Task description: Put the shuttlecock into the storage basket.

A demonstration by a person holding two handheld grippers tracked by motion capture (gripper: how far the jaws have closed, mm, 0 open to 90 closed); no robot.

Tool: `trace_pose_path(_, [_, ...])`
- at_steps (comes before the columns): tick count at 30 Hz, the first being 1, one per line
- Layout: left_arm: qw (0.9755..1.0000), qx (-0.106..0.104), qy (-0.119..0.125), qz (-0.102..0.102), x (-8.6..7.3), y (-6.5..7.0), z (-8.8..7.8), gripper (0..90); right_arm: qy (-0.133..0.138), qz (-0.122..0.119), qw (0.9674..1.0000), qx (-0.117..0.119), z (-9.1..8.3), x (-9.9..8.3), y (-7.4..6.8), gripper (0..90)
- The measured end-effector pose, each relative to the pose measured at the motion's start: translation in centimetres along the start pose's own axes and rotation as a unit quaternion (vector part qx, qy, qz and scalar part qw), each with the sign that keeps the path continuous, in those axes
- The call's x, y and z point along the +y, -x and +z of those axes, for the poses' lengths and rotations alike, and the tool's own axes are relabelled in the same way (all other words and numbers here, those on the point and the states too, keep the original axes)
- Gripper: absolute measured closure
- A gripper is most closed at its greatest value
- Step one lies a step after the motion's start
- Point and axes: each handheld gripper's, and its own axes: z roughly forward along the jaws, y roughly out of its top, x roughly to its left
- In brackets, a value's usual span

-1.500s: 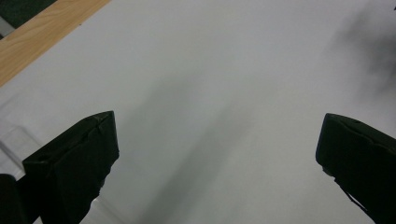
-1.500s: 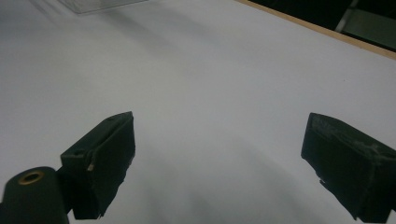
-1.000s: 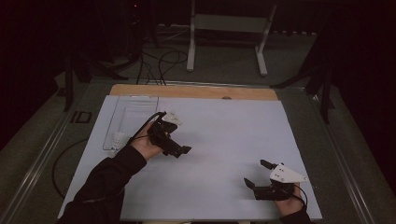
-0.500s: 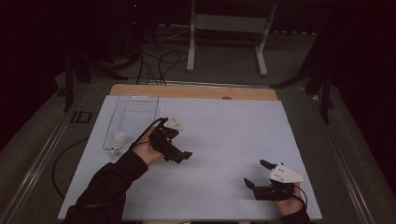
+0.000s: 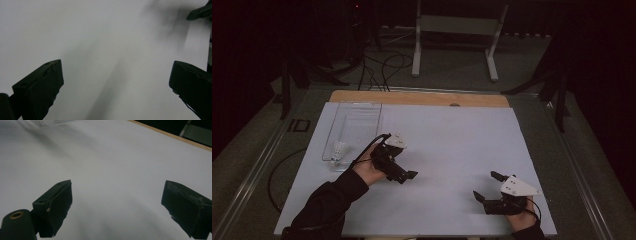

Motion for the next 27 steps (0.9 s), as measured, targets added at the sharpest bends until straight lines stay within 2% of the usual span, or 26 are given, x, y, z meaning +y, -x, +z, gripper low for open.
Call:
trace_pose_path(14, [0.9999, 0.005, 0.011, -0.009, -3.1, 0.7, -0.9, 0.1, -0.003, -0.001, 1.0000, -0.003, 0.1, 0.0, -0.1, 10.0])
trace_pose_path(18, [0.9999, 0.007, 0.008, -0.007, -3.8, 1.0, -0.9, 0.2, -0.006, -0.003, 1.0000, -0.001, 0.1, 0.0, -0.1, 10.0])
trace_pose_path(20, [0.9998, 0.005, 0.009, -0.014, -4.5, 1.1, -1.1, 0.1, -0.005, -0.003, 1.0000, -0.001, 0.1, 0.0, -0.1, 10.1])
trace_pose_path(27, [0.9997, 0.008, 0.004, -0.020, -5.8, 1.2, -1.3, 0.1, -0.005, -0.003, 1.0000, 0.000, 0.1, 0.0, -0.1, 10.0])
